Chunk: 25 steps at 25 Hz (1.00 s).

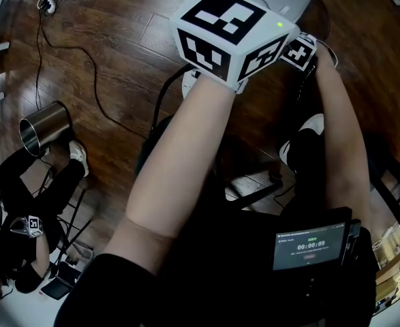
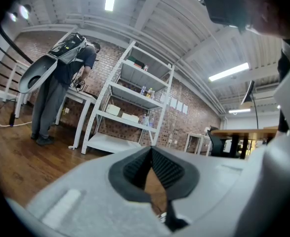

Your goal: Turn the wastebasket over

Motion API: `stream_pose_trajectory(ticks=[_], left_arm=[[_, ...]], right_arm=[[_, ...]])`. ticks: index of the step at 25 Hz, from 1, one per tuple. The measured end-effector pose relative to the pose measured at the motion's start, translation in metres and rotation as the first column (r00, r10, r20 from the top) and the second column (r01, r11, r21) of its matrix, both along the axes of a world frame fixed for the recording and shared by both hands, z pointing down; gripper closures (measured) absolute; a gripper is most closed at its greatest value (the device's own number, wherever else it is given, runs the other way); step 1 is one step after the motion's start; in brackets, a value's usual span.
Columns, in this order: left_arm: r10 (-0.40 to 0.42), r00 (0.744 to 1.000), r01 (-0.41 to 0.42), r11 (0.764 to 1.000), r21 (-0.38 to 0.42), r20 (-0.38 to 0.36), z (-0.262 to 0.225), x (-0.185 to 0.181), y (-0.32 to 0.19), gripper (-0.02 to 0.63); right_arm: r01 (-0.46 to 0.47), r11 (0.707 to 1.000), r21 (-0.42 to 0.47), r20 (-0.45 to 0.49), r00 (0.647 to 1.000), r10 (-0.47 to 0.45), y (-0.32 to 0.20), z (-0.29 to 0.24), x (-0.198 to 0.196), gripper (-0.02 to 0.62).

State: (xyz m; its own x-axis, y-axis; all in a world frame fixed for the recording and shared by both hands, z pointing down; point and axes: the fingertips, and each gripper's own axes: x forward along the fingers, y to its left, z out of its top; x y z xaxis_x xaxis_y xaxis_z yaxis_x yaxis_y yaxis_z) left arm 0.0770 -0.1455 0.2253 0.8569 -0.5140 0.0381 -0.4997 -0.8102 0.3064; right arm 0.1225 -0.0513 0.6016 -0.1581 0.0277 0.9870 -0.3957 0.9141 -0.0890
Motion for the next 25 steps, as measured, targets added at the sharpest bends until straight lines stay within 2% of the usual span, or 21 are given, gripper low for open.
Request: stream_pose_trajectory(ticks=[3,6,8,10,11,13,16,19,21,22,23,24,25], left_arm=[[0.007,1.0,-0.006,1.0,-0.021,0.029,0.012,0.002,0.001,0.604],[-0.002,0.999,0.003,1.0,-0.021,0.035,0.013,0.0,-0.001,0.604],[0.002,1.0,-0.001,1.0,-0.017,0.029,0.009,0.002,-0.001,0.604],[0.028,0.999,-0.027,0.999,-0.024,0.027,0.008,0.009,0.004,0.604],[0.044,0.998,-0.043,0.999,-0.022,0.038,0.009,0.012,0.007,0.604],[0.071,0.994,-0.071,0.997,-0.002,0.08,0.012,0.017,0.013,0.604],[0.097,0.987,-0.101,0.995,0.026,0.128,0.015,0.02,0.023,0.604],[0.111,0.985,-0.117,0.992,0.039,0.131,0.013,0.026,0.029,0.604],[0.118,0.985,-0.124,0.991,0.04,0.128,0.014,0.033,0.03,0.604],[0.123,0.984,-0.129,0.991,0.04,0.129,0.016,0.038,0.03,0.604],[0.128,0.983,-0.135,0.99,0.039,0.133,0.019,0.042,0.031,0.604],[0.135,0.981,-0.141,0.989,0.038,0.142,0.023,0.046,0.032,0.604],[0.141,0.978,-0.148,0.988,0.039,0.155,0.028,0.049,0.033,0.604]], right_arm=[[0.034,0.999,0.01,0.001,0.999,-0.034,0.003,-0.013,-0.001,0.469],[0.017,0.996,0.088,0.07,0.997,-0.023,-0.004,-0.049,-0.002,0.468],[-0.059,0.984,0.166,0.164,0.986,0.032,-0.012,-0.081,0.001,0.471],[-0.199,0.946,0.256,0.302,0.946,0.118,-0.02,-0.124,0.007,0.535],[-0.282,0.914,0.292,0.378,0.912,0.161,-0.025,-0.149,0.012,0.559],[-0.442,0.836,0.325,0.528,0.818,0.227,-0.034,-0.2,0.023,0.578],[-0.63,0.72,0.291,0.716,0.642,0.272,-0.03,-0.269,0.033,0.584],[-0.762,0.602,0.239,0.84,0.472,0.265,-0.021,-0.328,0.039,0.584],[-0.822,0.52,0.231,0.897,0.387,0.213,-0.024,-0.353,0.045,0.584],[-0.84,0.488,0.236,0.917,0.359,0.174,-0.027,-0.359,0.048,0.584],[-0.847,0.471,0.247,0.927,0.348,0.14,-0.032,-0.36,0.05,0.584],[-0.841,0.472,0.265,0.928,0.355,0.112,-0.036,-0.356,0.05,0.584],[-0.826,0.485,0.287,0.924,0.372,0.088,-0.04,-0.352,0.049,0.584]])
